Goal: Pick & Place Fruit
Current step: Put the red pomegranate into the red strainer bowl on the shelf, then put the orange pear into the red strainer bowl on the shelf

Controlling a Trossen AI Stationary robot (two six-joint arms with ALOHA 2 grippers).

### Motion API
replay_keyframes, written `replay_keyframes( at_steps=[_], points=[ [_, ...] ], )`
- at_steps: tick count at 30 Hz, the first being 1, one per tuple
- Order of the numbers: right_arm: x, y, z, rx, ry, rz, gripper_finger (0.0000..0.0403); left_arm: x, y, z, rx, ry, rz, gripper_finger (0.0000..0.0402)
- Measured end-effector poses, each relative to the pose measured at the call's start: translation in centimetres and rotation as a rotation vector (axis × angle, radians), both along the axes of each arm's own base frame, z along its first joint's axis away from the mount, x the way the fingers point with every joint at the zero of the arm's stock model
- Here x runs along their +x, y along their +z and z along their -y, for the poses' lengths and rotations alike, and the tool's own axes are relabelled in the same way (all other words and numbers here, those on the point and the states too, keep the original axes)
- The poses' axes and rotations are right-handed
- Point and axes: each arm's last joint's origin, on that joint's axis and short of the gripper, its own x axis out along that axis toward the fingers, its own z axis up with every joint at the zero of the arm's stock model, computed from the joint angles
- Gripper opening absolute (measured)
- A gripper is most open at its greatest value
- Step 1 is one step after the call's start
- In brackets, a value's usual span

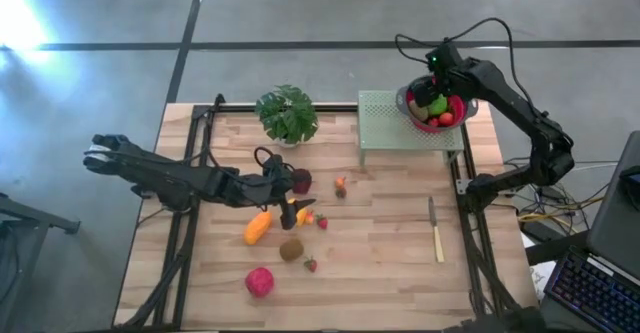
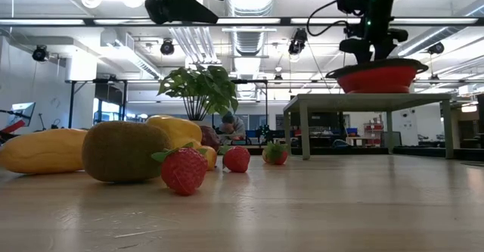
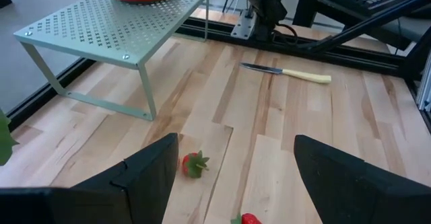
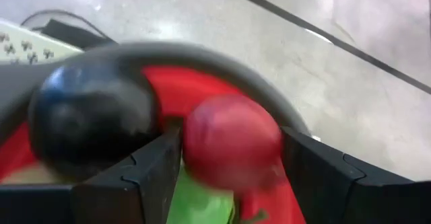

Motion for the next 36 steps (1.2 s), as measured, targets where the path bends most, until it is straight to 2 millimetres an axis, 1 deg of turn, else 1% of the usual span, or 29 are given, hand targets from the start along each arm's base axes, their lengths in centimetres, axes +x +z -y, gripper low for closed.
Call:
replay_keyframes(
  at_steps=[4,10,13,16,20,24,27,31,36],
  points=[
    [-0.2,0.2,0.0,-0.016,0.000,0.007,0.0254,0.0,0.0,0.0,0.000,0.000,0.000,0.0298],
    [-0.6,0.9,-0.6,-0.033,0.035,0.001,0.0276,0.0,0.0,0.0,0.006,-0.002,-0.001,0.0298],
    [-0.9,2.0,-1.3,-0.049,0.070,0.037,0.0286,0.0,0.0,0.0,0.030,-0.013,-0.007,0.0298],
    [-0.9,3.3,-2.5,-0.049,0.160,0.127,0.0290,0.0,0.0,0.0,0.056,-0.030,-0.015,0.0298],
    [-0.1,4.5,-4.6,-0.059,0.311,0.255,0.0292,0.0,0.0,-0.1,0.061,-0.030,-0.017,0.0298],
    [1.6,4.7,-7.2,-0.051,0.448,0.290,0.0280,0.0,0.0,-0.1,0.063,-0.020,-0.016,0.0298],
    [3.3,4.4,-9.4,-0.030,0.554,0.307,0.0267,0.0,0.0,-0.1,0.058,-0.013,-0.013,0.0298],
    [5.5,3.4,-12.5,0.000,0.704,0.335,0.0250,0.0,0.0,-0.1,0.051,-0.012,-0.018,0.0298],
    [7.2,1.9,-16.1,0.041,0.834,0.354,0.0239,-0.3,-0.6,-0.1,0.047,-0.024,-0.078,0.0298]
  ],
)
